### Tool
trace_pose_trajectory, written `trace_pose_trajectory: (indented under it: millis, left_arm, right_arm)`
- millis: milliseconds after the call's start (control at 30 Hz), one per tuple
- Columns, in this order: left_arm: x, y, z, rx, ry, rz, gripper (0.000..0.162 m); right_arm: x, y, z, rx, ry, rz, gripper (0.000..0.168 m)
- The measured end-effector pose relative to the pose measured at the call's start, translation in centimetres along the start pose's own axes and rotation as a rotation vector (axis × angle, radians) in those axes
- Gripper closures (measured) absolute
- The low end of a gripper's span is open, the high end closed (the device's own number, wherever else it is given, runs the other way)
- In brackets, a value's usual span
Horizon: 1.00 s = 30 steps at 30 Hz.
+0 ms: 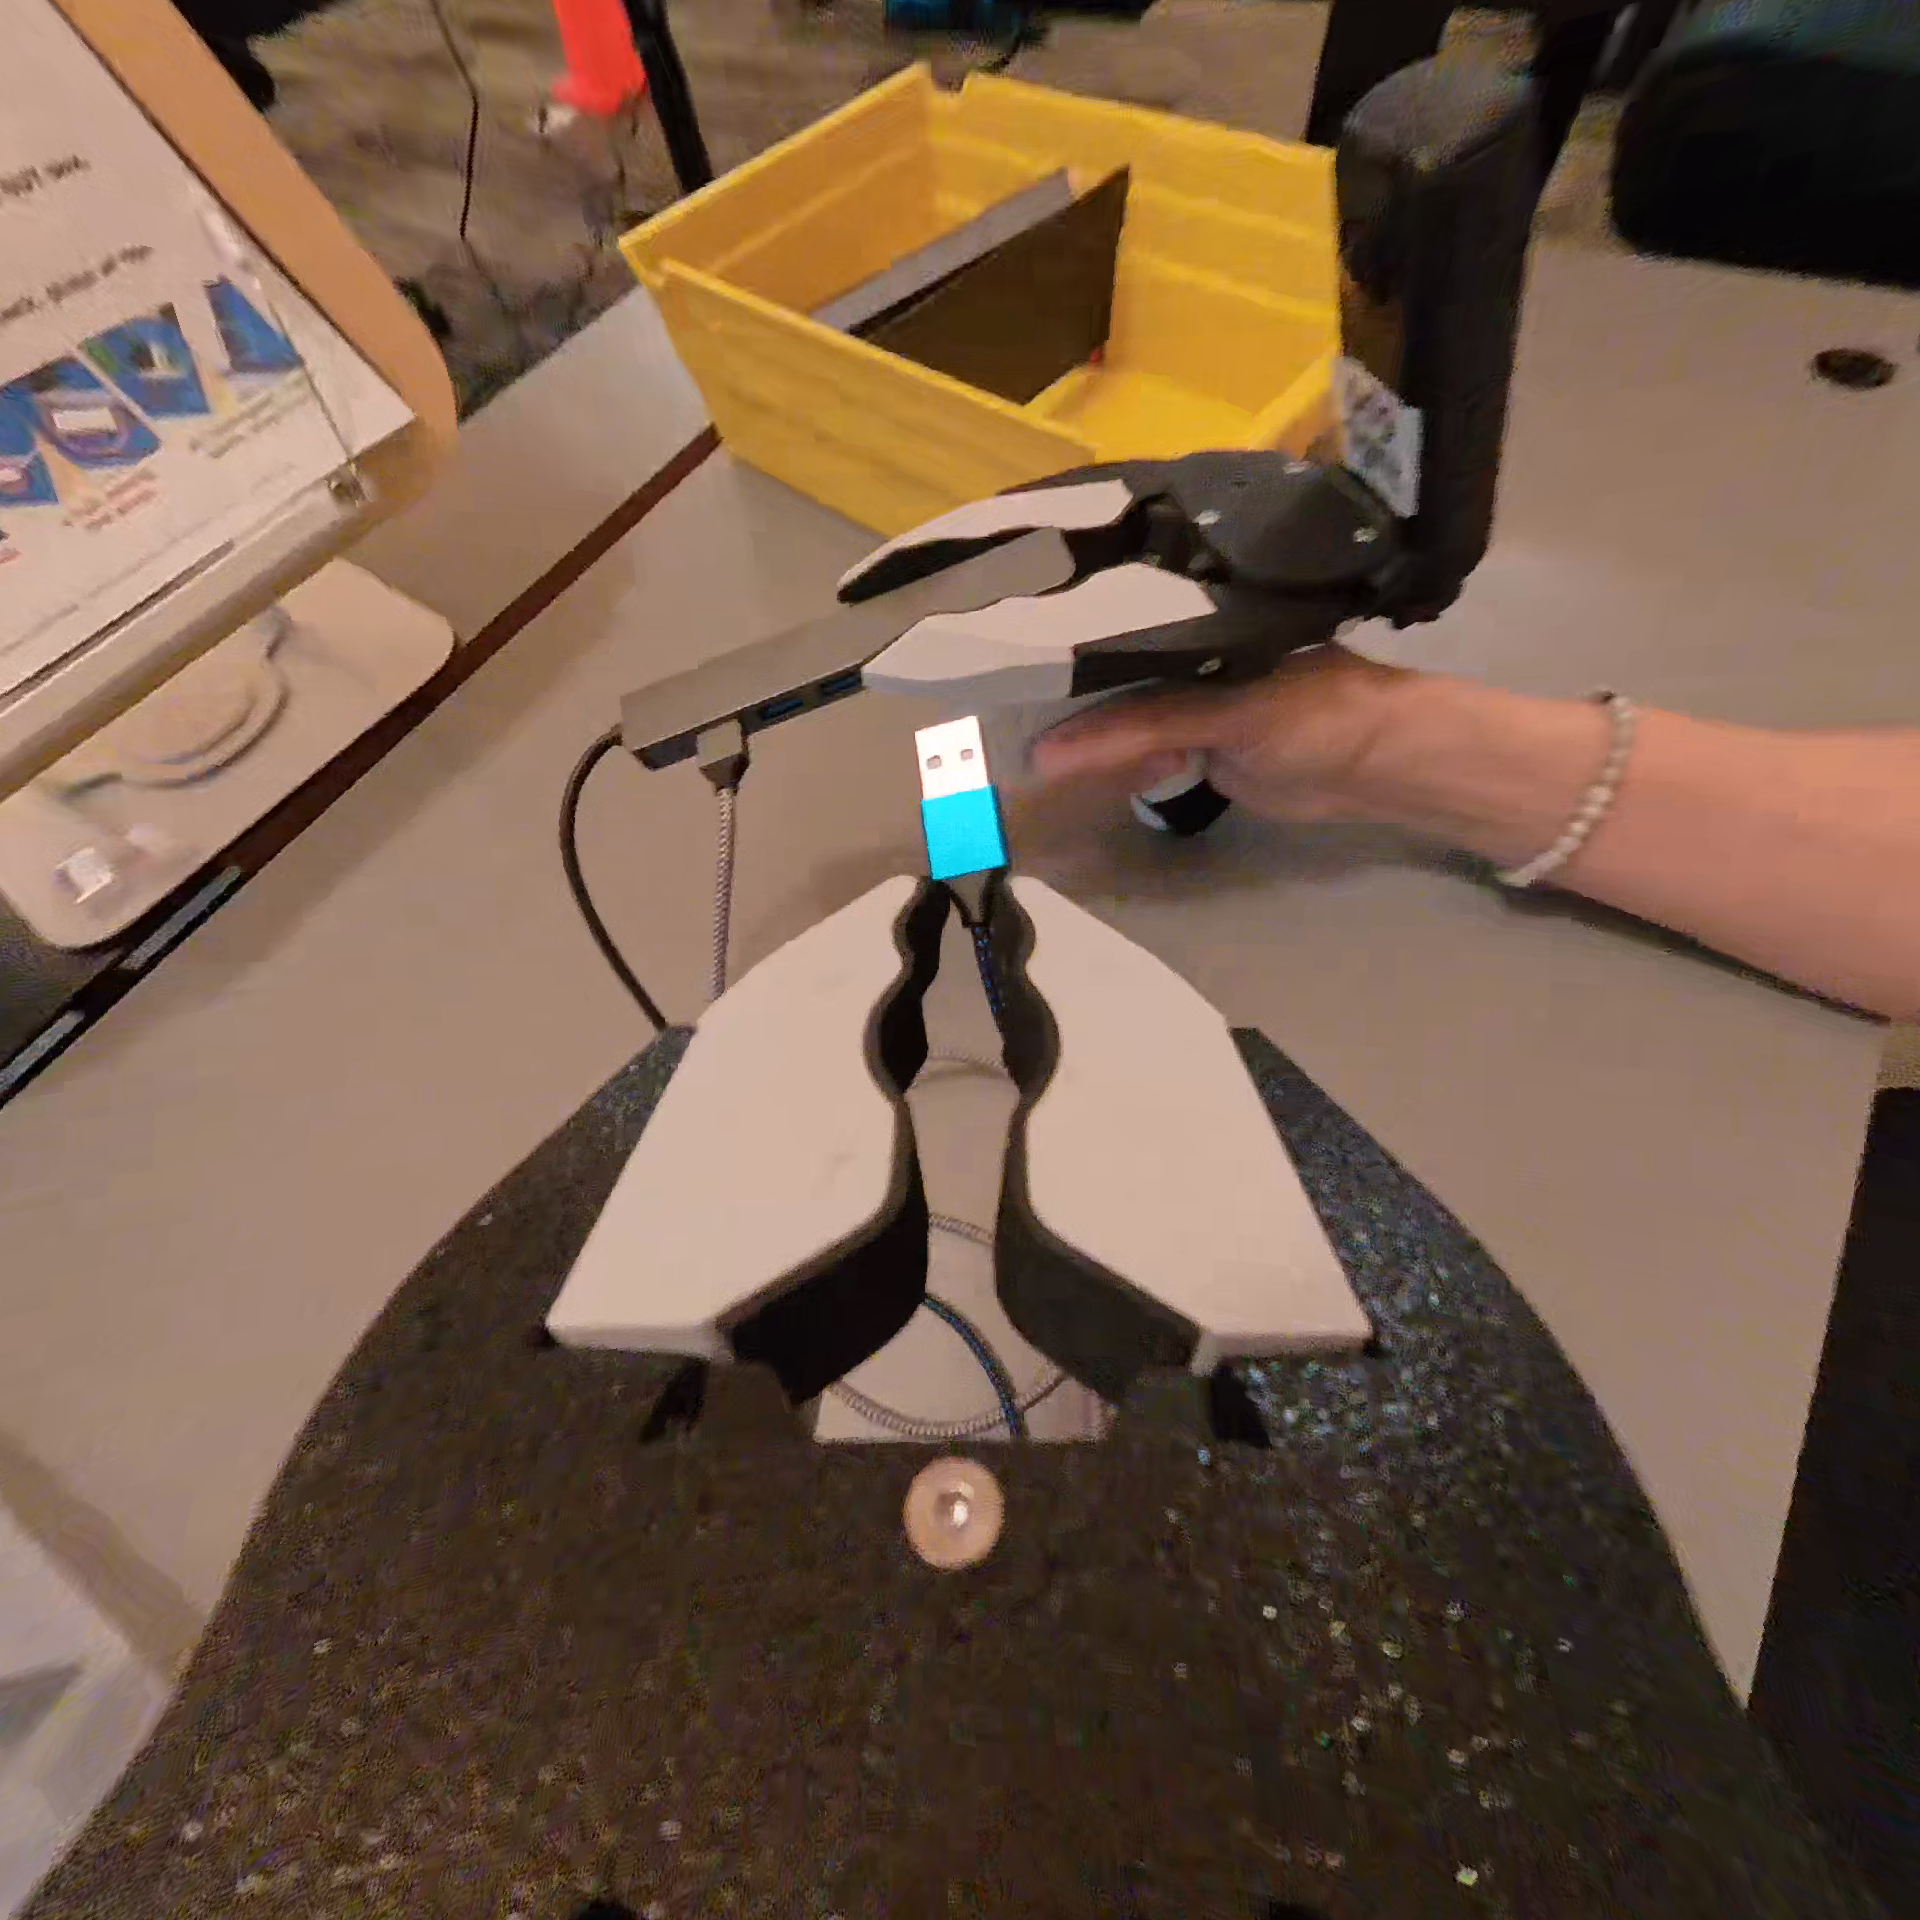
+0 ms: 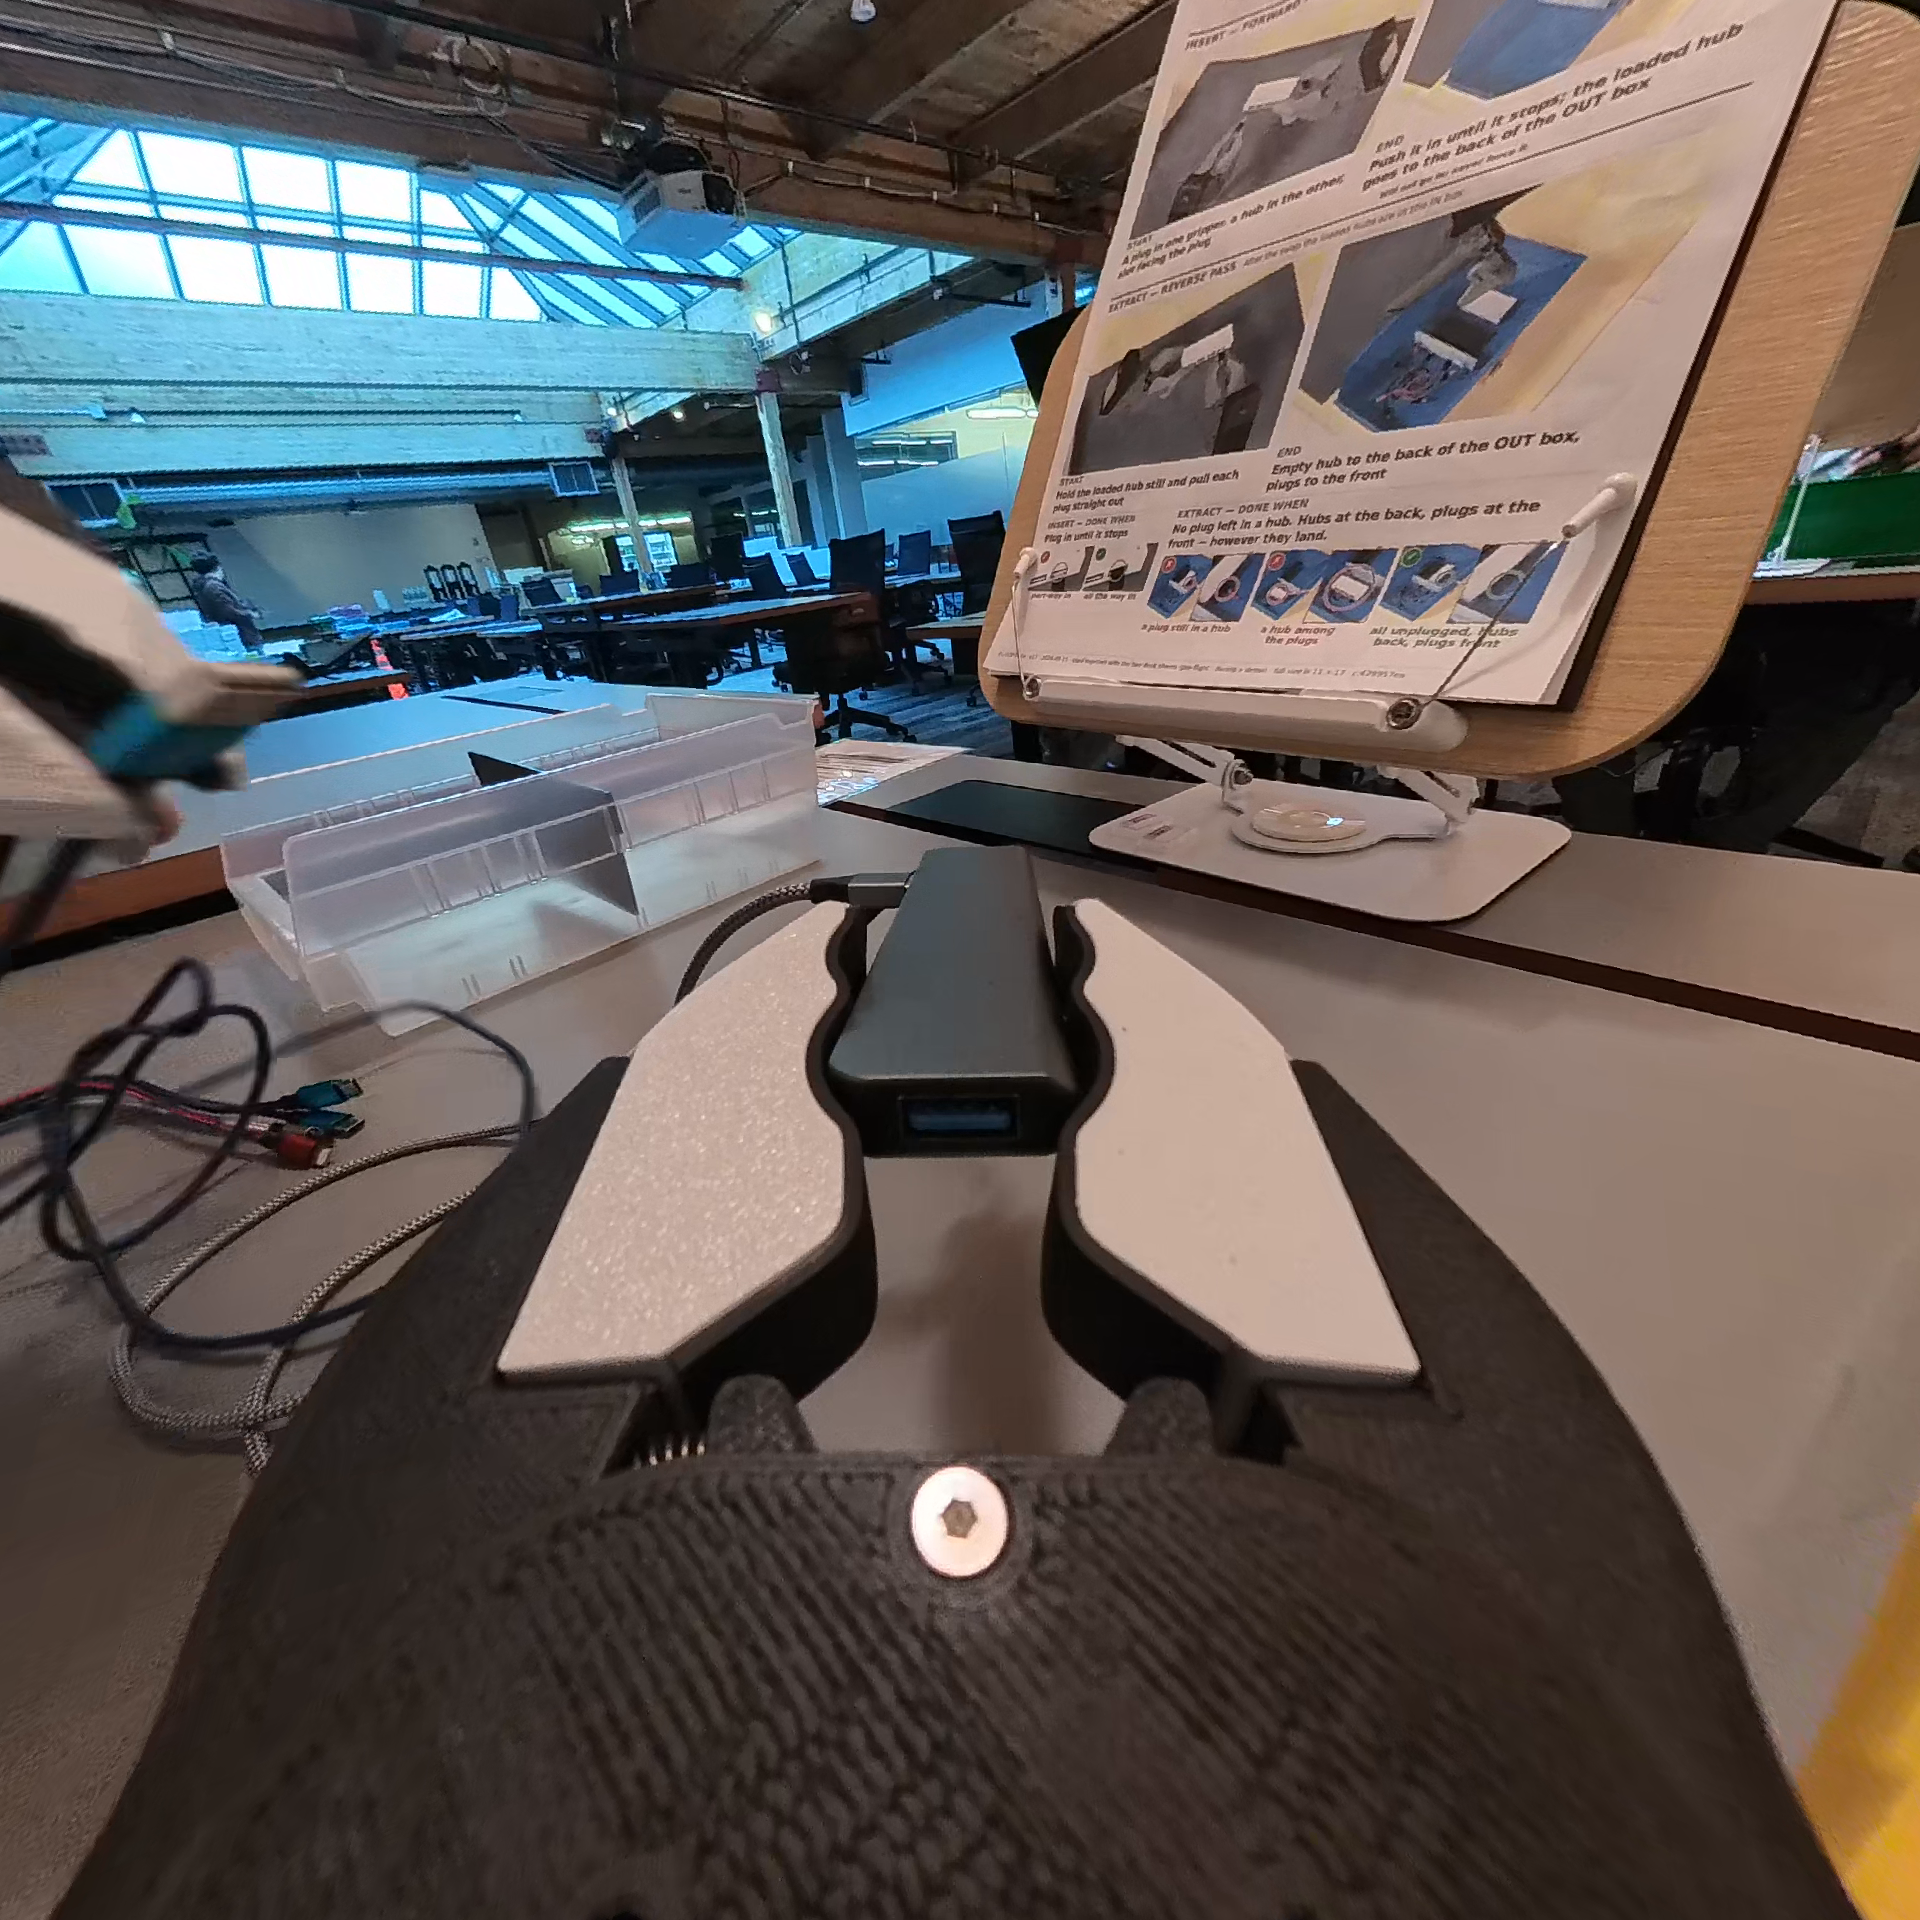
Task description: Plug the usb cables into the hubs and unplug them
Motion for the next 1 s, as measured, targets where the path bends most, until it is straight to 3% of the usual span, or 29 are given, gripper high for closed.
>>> trace_pose_trajectory:
  millis: [200, 433, 1000]
  left_arm:
    - [3.1, 2.6, -1.4, -0.048, 0.238, 0.060, 0.156]
    - [5.1, 3.4, -3.1, -0.127, 0.357, 0.079, 0.156]
    - [5.9, 3.6, -3.0, -0.132, 0.374, 0.156, 0.156]
  right_arm:
    - [0.0, 0.2, 0.1, 0.001, -0.007, 0.021, 0.133]
    - [-0.1, 0.9, 0.4, -0.010, -0.042, 0.065, 0.133]
    - [0.0, 1.8, 0.5, -0.036, -0.072, 0.116, 0.133]
Point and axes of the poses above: each gripper's, where its closed fingertips meet, x out along the fingers, z out of its top, y = z × x across the jaws, the point moved 2 cm from there along -x, back along the fingers, and after that the axes turned 11 degrees about -y, right-handed, at the moved point
